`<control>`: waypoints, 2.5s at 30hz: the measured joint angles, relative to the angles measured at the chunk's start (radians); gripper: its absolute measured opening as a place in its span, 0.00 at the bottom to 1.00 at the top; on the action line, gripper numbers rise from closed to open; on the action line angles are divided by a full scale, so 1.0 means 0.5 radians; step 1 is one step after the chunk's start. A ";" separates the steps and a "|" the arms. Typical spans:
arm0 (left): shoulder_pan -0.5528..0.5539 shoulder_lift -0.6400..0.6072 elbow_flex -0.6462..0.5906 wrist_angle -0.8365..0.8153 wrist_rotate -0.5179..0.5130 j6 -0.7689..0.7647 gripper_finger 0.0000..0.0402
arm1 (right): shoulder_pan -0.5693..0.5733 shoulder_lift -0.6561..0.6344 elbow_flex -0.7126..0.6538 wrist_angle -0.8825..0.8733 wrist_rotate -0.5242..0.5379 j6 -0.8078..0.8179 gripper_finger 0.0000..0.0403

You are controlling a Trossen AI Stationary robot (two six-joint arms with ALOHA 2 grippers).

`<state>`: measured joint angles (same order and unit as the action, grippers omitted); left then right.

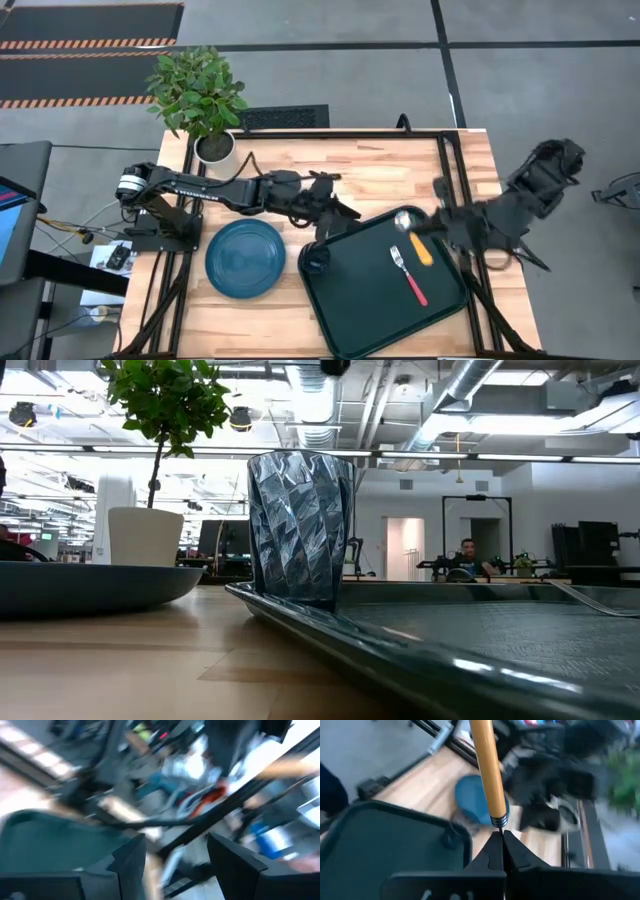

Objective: Pick and place plate/cup/fork/spoon on tray
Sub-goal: Put the yellow spoon to the right of the pink fork on the black tray

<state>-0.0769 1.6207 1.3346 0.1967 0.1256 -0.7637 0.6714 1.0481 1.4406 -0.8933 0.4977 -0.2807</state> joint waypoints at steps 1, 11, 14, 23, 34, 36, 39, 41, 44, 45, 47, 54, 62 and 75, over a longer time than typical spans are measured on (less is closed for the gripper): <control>-0.001 0.000 0.000 0.093 0.015 -0.075 0.50 | 0.075 0.016 0.000 0.034 0.039 -0.026 0.00; -0.061 0.002 0.002 0.454 0.184 -0.485 0.50 | 0.421 0.294 0.000 0.478 0.175 -0.573 0.00; -0.097 0.002 0.002 0.386 0.192 -0.529 0.50 | 0.440 0.353 -0.001 0.583 0.161 -0.738 0.00; -0.192 0.003 0.001 0.373 0.204 -0.577 0.50 | 0.346 0.448 -0.001 0.838 -0.015 -1.109 0.00; -0.252 0.003 0.001 0.363 0.256 -0.577 0.50 | 0.101 0.448 -0.001 0.941 -0.386 -1.281 0.00; -0.250 0.003 0.001 0.363 0.255 -0.570 0.50 | 0.050 0.448 -0.001 0.941 -0.459 -1.275 0.00; -0.250 0.003 0.001 0.363 0.254 -0.558 0.50 | -0.006 0.453 -0.001 0.943 -0.542 -1.275 0.01; -0.250 0.003 0.001 0.363 0.257 -0.545 0.50 | -0.044 0.466 -0.001 0.944 -0.571 -1.281 0.01; -0.250 0.003 0.001 0.364 0.279 -0.539 0.49 | -0.068 0.475 -0.001 0.930 -0.586 -1.289 0.01; -0.250 0.003 0.001 0.363 0.287 -0.539 0.49 | -0.084 0.485 0.000 0.942 -0.587 -1.300 0.01; -0.250 0.003 0.001 0.362 0.303 -0.540 0.49 | -0.115 0.502 0.002 0.933 -0.589 -1.335 0.01; -0.250 0.003 0.001 0.352 0.308 -0.541 0.49 | -0.184 0.500 0.000 0.915 -0.689 -1.330 0.01; -0.250 0.002 0.001 0.349 0.316 -0.535 0.48 | -0.213 0.501 0.000 0.900 -0.694 -1.360 0.01; -0.249 0.001 0.001 0.297 0.248 -0.518 0.14 | -0.250 0.499 0.000 0.903 -0.744 -1.382 0.01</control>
<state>-0.2012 1.6211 1.3350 0.3451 0.2497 -1.0225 0.5463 1.2976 1.4406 -0.4417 0.1257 -0.9718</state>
